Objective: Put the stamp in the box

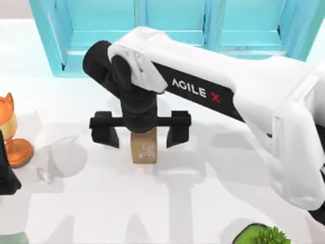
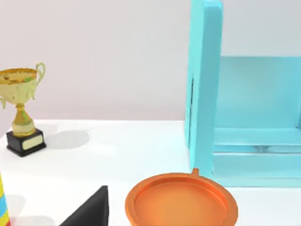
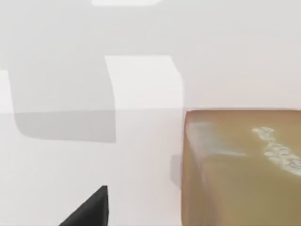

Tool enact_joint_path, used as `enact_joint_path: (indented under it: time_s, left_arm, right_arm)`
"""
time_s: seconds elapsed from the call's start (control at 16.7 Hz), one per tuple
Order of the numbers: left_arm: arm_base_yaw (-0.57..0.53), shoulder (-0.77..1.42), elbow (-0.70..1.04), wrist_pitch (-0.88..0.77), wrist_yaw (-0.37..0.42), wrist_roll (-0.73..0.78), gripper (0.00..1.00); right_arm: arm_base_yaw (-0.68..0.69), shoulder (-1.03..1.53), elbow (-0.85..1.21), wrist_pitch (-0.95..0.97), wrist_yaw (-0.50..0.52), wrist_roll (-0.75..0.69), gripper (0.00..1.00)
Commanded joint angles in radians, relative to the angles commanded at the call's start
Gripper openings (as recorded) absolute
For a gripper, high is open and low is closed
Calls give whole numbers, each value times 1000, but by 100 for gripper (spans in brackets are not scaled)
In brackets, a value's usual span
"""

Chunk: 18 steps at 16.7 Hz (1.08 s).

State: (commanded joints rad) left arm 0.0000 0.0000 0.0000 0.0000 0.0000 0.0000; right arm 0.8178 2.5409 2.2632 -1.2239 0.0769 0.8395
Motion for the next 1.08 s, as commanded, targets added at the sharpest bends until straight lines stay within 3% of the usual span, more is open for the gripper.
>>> enact_joint_path:
  time_s: [0.42, 1.08]
  left_arm:
    - [0, 0, 0, 0, 0, 0, 100]
    - [0, 0, 0, 0, 0, 0, 100]
  right_arm:
    - [0, -6, -50, 44, 0, -1, 100]
    - [0, -6, -50, 44, 0, -1, 17]
